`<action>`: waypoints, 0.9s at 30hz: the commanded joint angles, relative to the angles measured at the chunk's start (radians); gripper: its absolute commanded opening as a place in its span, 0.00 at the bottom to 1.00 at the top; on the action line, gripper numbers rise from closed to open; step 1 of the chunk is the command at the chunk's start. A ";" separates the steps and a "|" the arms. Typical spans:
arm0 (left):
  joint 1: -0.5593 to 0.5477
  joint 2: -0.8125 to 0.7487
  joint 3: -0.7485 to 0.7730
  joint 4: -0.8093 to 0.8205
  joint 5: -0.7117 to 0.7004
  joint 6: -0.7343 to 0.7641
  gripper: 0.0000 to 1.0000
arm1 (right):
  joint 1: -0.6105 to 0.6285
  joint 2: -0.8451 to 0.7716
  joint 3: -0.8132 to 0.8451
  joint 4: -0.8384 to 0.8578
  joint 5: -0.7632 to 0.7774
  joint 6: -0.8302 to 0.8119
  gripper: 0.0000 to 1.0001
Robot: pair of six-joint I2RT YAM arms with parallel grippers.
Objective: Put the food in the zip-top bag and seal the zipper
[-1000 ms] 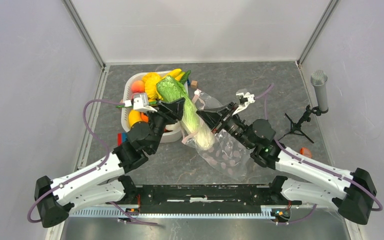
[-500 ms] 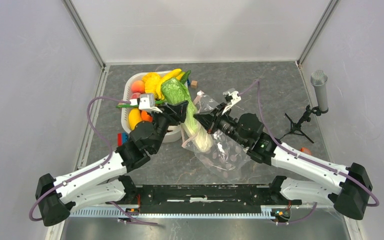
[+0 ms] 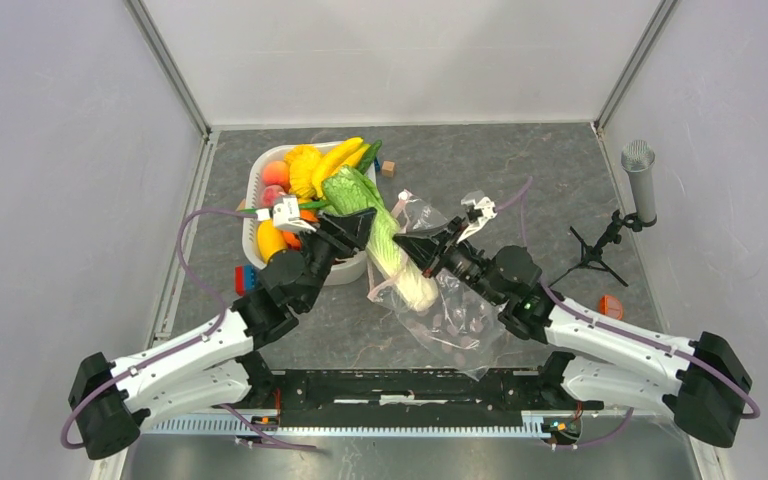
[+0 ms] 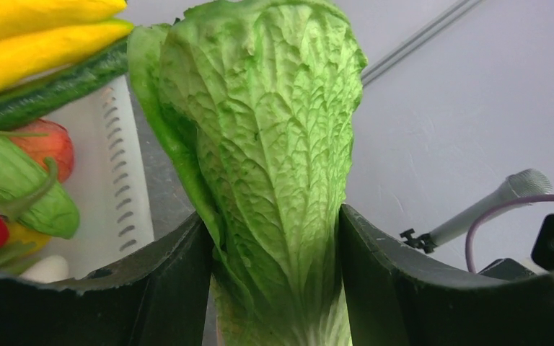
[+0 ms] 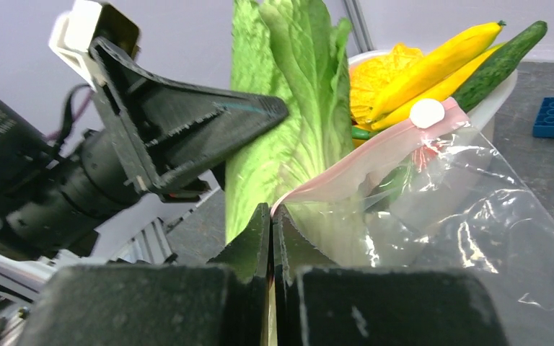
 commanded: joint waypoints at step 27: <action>0.014 -0.033 0.254 -0.336 0.430 0.325 1.00 | -0.135 -0.096 -0.059 0.312 -0.190 0.208 0.00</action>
